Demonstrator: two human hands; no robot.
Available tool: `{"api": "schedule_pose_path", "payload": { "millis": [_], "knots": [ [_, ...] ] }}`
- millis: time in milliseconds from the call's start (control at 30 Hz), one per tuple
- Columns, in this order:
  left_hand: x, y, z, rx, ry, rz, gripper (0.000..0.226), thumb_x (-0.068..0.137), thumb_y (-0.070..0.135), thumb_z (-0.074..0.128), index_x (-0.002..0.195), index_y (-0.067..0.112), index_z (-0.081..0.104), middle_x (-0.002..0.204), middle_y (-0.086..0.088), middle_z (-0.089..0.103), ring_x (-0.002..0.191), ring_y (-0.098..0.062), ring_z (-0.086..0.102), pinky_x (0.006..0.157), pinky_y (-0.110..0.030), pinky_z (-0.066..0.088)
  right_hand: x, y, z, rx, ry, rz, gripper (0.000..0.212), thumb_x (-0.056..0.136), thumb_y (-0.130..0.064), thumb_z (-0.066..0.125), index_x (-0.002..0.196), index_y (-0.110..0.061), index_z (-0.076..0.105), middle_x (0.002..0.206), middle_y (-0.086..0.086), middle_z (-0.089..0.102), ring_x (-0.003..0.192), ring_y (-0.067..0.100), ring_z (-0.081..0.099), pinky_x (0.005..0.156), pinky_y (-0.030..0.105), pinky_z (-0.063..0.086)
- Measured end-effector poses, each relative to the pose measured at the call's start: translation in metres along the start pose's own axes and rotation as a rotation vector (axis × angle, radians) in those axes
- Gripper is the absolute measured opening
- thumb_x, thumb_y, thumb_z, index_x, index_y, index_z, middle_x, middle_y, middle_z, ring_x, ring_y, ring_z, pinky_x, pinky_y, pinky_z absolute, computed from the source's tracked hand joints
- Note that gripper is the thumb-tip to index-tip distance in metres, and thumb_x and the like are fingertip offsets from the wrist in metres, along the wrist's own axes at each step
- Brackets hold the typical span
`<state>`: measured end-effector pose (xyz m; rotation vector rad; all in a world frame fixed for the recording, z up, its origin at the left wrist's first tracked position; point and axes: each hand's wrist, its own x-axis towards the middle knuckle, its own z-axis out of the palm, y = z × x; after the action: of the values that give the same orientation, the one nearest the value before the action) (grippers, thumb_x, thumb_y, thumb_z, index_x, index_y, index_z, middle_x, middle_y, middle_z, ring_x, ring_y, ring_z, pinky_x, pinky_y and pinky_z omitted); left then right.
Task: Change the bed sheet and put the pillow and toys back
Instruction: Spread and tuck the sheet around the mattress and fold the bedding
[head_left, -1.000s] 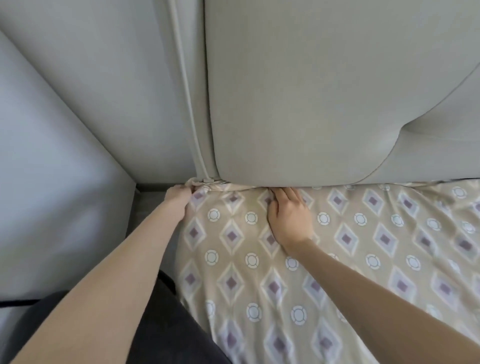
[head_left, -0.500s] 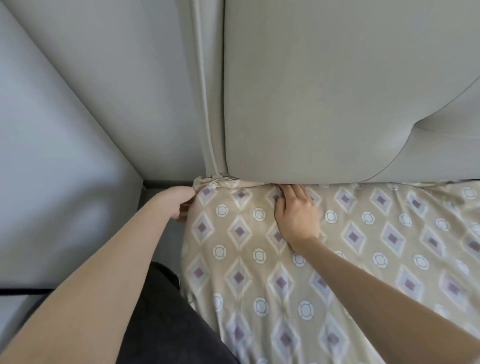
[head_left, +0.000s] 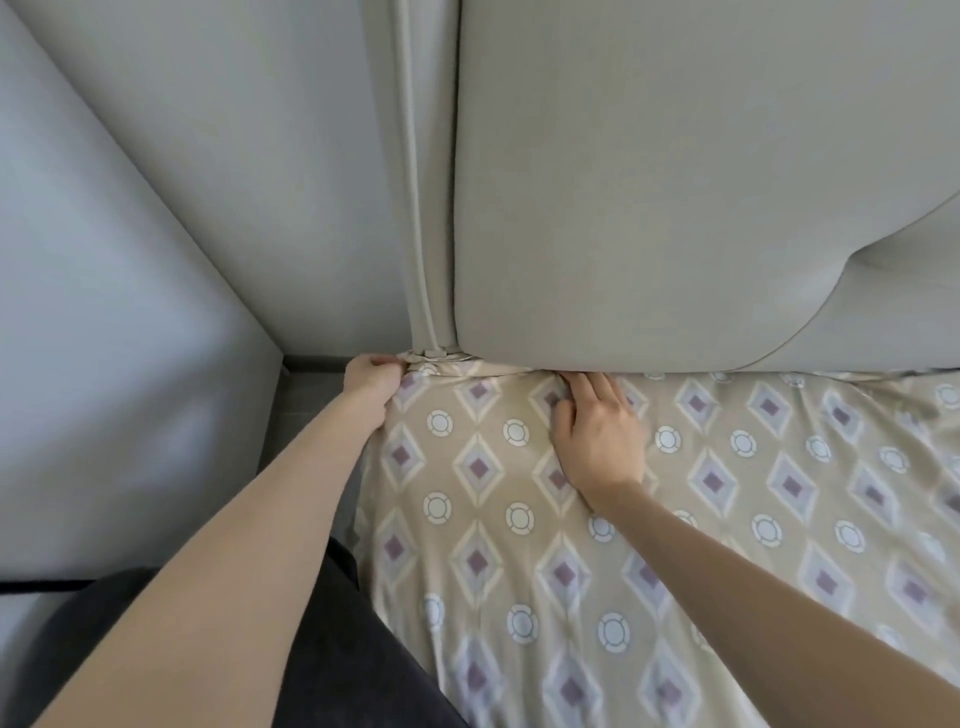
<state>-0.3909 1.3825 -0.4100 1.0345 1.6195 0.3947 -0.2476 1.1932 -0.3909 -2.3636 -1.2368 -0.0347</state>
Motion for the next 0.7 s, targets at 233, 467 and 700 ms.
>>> {"api": "schedule_pose_path", "payload": {
  "millis": [233, 467, 700],
  "knots": [
    [0.003, -0.010, 0.007, -0.305, 0.241, -0.100, 0.031, 0.089, -0.003, 0.051, 0.066, 0.018, 0.051, 0.086, -0.005, 0.062, 0.060, -0.016, 0.055, 0.050, -0.015, 0.046, 0.001, 0.003, 0.003, -0.019, -0.025, -0.011, 0.027, 0.081, -0.012, 0.046, 0.104, -0.008, 0.061, 0.100, 0.006, 0.060, 0.093, 0.027, 0.053, 0.073, 0.035, 0.046],
    [0.005, -0.012, 0.003, 0.121, 0.177, 0.111, 0.017, 0.091, 0.015, 0.057, 0.108, 0.011, 0.060, 0.112, -0.008, 0.062, 0.107, -0.028, 0.057, 0.085, -0.030, 0.041, 0.010, 0.003, 0.003, -0.151, -0.174, -0.041, 0.031, 0.086, -0.025, 0.037, 0.102, -0.011, 0.060, 0.103, 0.009, 0.062, 0.101, 0.028, 0.054, 0.085, 0.036, 0.044],
    [-0.013, -0.001, -0.021, 0.195, -0.329, 0.120, 0.034, 0.089, 0.027, 0.056, 0.122, 0.023, 0.059, 0.109, -0.008, 0.063, 0.091, -0.017, 0.059, 0.077, -0.027, 0.045, 0.013, -0.005, 0.002, -0.157, -0.225, -0.023, 0.028, 0.091, -0.021, 0.041, 0.105, -0.007, 0.061, 0.110, 0.012, 0.061, 0.110, 0.029, 0.051, 0.095, 0.035, 0.039]
  ]
}}
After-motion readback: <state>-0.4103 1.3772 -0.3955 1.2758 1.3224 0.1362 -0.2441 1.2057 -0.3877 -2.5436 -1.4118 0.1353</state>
